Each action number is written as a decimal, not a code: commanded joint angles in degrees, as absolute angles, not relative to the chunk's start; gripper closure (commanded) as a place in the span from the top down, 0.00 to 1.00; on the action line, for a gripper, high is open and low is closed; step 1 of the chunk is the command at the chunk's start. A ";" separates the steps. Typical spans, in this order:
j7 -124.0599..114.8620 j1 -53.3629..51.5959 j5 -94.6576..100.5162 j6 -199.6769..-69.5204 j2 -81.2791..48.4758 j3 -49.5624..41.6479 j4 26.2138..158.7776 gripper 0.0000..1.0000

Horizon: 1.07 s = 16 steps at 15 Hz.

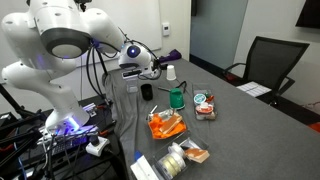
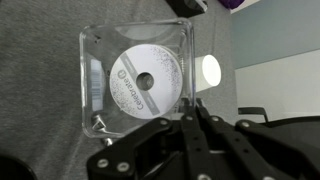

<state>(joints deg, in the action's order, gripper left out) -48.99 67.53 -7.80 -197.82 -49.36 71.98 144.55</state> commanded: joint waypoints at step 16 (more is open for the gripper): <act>-29.14 85.60 4.17 -185.05 -85.08 75.72 151.65 0.01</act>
